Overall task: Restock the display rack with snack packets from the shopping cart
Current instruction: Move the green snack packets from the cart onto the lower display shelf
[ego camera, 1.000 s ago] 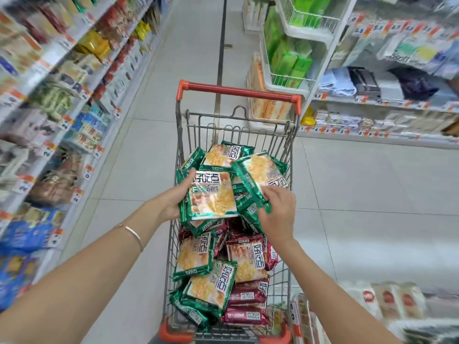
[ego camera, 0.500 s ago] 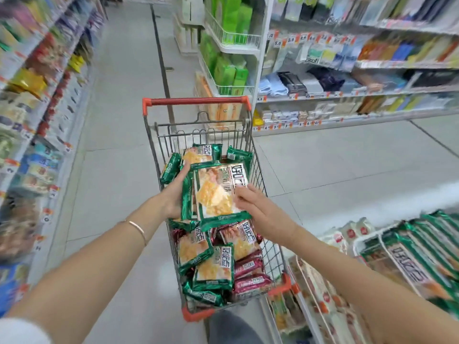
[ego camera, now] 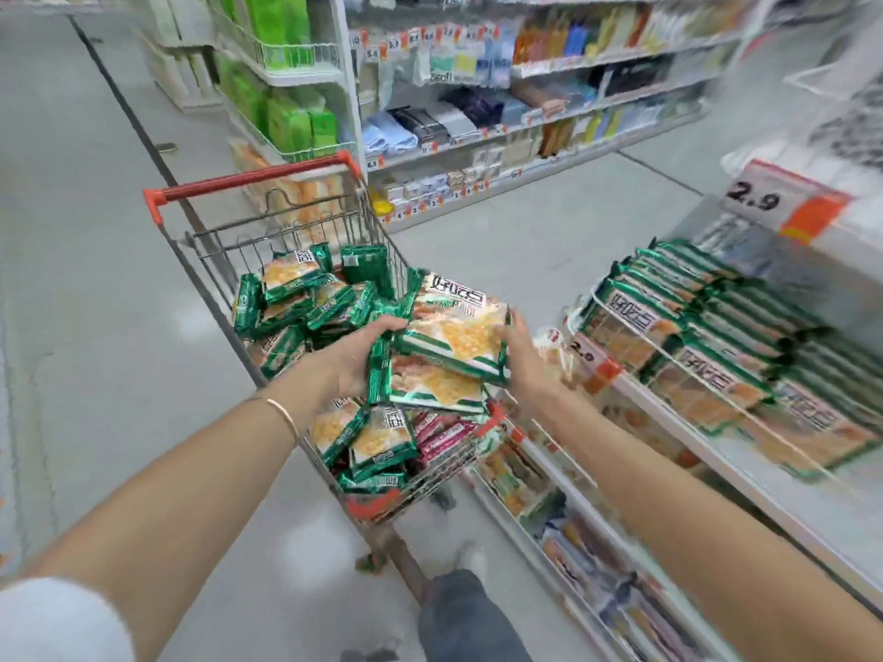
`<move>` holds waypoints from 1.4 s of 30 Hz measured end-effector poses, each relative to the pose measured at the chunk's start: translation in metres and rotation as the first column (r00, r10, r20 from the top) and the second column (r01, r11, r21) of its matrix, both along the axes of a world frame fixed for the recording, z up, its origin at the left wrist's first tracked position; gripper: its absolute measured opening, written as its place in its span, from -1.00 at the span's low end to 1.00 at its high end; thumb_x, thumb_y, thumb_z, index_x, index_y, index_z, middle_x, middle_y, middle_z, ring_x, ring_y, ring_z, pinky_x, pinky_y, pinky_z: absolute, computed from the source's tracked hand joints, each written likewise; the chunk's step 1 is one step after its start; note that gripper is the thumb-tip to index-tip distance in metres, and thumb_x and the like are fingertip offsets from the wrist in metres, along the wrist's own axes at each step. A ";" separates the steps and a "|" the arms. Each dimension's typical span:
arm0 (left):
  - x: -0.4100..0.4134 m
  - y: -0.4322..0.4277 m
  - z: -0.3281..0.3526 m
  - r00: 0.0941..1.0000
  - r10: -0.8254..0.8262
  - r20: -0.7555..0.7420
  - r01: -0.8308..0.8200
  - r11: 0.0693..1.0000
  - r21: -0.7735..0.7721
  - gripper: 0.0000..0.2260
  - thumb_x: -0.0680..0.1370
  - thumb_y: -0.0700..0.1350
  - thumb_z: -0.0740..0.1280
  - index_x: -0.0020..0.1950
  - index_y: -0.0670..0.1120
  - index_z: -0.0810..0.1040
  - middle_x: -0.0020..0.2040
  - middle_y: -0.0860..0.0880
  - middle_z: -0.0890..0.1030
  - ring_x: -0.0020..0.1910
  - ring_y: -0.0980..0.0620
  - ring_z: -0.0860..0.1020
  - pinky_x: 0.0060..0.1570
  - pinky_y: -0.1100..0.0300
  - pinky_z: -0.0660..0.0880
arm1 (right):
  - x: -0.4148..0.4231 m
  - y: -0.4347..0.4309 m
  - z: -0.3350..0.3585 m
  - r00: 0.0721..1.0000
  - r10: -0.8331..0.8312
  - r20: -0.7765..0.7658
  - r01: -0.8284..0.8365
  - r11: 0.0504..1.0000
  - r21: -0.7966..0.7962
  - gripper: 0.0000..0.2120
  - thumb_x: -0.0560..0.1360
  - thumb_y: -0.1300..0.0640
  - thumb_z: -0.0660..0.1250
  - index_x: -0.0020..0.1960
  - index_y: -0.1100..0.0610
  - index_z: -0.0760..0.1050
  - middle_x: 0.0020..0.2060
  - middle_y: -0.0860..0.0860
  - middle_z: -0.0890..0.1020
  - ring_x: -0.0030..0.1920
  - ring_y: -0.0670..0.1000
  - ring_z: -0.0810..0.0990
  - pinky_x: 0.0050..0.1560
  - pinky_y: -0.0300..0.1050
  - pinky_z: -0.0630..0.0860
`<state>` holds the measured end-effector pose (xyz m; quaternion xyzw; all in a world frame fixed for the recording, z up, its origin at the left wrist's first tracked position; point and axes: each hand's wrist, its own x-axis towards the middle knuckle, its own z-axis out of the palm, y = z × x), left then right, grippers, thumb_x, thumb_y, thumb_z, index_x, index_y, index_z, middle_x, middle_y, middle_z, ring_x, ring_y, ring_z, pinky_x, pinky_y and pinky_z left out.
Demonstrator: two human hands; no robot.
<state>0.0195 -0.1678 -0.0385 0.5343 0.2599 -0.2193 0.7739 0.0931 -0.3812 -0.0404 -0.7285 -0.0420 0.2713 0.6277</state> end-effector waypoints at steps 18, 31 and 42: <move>0.166 -0.409 0.062 0.674 -0.735 0.074 0.630 0.624 0.463 -0.07 0.37 0.42 0.40 0.55 -0.11 0.24 0.55 -0.11 0.30 0.51 -0.17 0.28 0.49 -0.20 0.14 | 0.037 -0.395 0.029 0.868 -0.487 -0.100 0.494 0.866 0.075 -0.58 0.43 -0.27 0.39 0.13 -0.01 0.58 -0.02 -0.04 0.73 0.07 0.03 0.65 0.26 0.04 0.51; 0.226 -0.468 0.026 0.525 -0.851 -0.024 0.501 0.286 0.817 0.06 0.34 0.05 0.61 0.62 -0.11 0.02 0.60 -0.10 0.16 0.55 -0.15 0.21 0.47 -0.01 0.22 | 0.060 -0.467 -0.019 0.804 -0.535 0.260 0.586 0.786 -0.195 -0.06 0.17 -0.18 0.68 0.41 0.02 0.33 0.22 -0.09 0.59 0.19 -0.07 0.60 0.20 -0.05 0.58; 0.228 -0.474 0.017 0.266 -0.963 0.039 0.164 0.085 0.983 -0.07 0.31 0.00 0.64 0.57 -0.07 0.23 0.50 -0.12 0.36 0.46 -0.14 0.34 0.45 -0.02 0.29 | 0.042 -0.457 -0.031 0.774 -0.534 0.340 0.620 0.746 -0.241 -0.18 0.23 -0.01 0.68 0.35 0.18 0.37 0.02 -0.13 0.68 0.03 -0.16 0.65 0.19 -0.02 0.58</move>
